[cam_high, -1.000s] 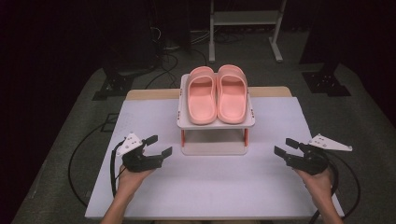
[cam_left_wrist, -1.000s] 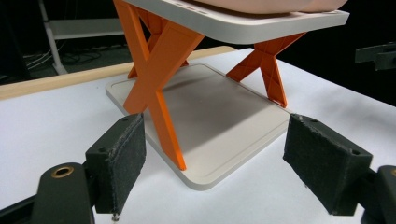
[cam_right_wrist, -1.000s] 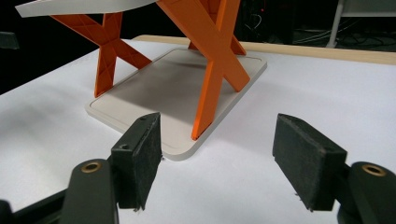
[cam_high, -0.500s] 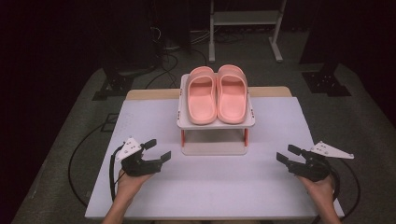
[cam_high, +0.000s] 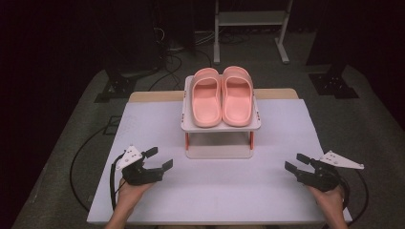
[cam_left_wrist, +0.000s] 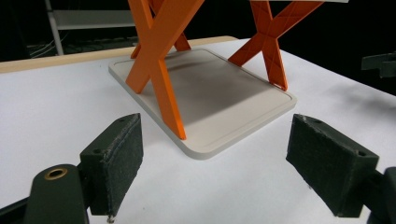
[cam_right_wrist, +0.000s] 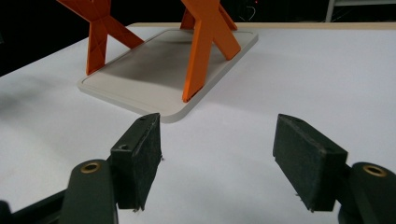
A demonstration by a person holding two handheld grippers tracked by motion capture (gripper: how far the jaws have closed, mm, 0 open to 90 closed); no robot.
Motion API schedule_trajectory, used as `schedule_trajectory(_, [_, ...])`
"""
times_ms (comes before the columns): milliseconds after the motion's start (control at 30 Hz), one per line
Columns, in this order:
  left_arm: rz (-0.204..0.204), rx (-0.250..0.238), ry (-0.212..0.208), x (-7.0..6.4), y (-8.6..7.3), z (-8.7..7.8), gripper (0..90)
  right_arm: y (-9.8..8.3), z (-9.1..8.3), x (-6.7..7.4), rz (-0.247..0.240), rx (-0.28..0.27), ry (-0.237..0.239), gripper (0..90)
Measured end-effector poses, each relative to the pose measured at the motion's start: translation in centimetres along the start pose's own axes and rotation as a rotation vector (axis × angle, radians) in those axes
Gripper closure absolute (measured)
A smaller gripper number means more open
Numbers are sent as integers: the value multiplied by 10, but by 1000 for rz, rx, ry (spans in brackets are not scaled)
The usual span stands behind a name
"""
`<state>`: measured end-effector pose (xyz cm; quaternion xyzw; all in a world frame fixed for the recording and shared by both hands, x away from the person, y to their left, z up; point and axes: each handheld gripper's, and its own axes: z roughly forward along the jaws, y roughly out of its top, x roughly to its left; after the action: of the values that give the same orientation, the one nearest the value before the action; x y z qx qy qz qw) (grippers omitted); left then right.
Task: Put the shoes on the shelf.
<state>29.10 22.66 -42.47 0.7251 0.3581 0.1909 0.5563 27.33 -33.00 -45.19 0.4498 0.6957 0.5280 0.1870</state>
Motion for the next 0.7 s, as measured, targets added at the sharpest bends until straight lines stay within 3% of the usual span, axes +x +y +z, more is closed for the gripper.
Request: schedule_trajectory(700, [-38,20,4,-6,-26,-13,154,-27,-12,5,35,10,-9,288])
